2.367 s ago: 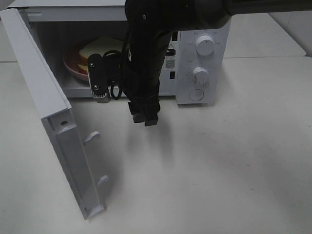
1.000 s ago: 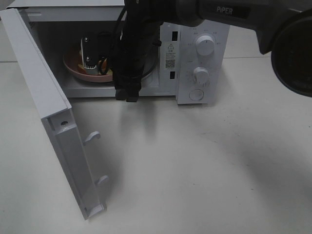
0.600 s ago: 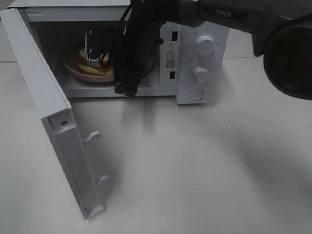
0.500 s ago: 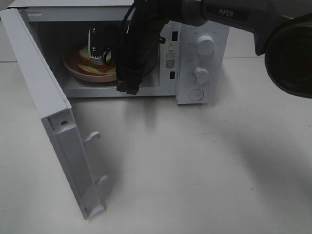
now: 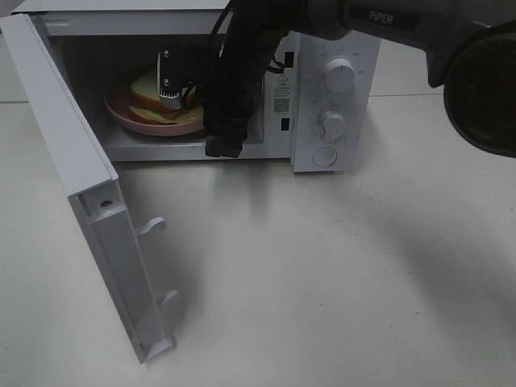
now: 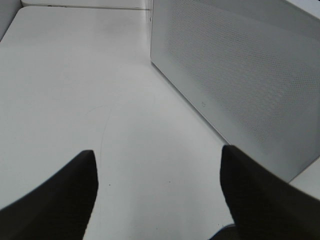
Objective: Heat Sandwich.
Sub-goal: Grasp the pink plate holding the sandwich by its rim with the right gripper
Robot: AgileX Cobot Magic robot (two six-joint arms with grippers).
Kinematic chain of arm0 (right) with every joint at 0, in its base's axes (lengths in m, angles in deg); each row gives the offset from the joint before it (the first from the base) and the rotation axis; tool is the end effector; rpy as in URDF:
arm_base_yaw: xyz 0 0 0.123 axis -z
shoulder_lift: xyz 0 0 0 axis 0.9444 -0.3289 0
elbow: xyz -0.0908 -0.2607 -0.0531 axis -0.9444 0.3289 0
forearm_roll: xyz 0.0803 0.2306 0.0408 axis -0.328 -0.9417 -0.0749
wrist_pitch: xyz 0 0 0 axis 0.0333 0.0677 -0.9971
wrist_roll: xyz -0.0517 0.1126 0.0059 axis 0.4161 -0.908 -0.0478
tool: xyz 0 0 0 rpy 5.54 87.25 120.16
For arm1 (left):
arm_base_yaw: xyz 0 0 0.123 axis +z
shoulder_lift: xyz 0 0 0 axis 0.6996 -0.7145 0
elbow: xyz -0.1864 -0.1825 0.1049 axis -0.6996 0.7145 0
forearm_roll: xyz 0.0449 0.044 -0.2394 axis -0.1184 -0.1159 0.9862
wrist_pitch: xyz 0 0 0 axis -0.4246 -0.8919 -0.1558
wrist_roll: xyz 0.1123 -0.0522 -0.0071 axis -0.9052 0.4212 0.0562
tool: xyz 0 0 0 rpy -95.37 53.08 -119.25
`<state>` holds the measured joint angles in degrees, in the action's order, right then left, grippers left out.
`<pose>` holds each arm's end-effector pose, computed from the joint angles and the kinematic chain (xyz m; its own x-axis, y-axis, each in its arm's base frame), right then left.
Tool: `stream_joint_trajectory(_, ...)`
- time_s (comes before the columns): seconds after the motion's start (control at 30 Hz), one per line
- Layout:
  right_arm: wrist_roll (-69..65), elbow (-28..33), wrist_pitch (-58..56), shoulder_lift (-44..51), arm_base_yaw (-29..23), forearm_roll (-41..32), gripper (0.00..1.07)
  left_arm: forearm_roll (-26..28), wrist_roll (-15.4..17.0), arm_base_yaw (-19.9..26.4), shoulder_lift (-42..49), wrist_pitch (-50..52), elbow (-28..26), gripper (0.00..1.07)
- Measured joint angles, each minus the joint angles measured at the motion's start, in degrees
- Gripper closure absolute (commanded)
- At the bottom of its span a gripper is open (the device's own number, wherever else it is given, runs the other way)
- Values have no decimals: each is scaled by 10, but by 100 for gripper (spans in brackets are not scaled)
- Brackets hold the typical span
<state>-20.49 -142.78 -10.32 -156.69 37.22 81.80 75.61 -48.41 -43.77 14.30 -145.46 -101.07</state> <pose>0.4378 0.3067 0.1516 0.1609 -0.9406 -0.2990 -0.9369 -0.0502 -0.3460 0.0209 -0.0102 0.2634 -0.4536 -0.0042 -0.8912 0.0649 0.9972 -0.0377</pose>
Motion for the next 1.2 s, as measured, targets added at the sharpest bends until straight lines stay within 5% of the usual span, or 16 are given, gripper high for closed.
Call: stream_joint_trajectory(1.2, -9, -5, 93, -5, 14, -4, 52, 0, 0, 0, 0, 0, 0, 40)
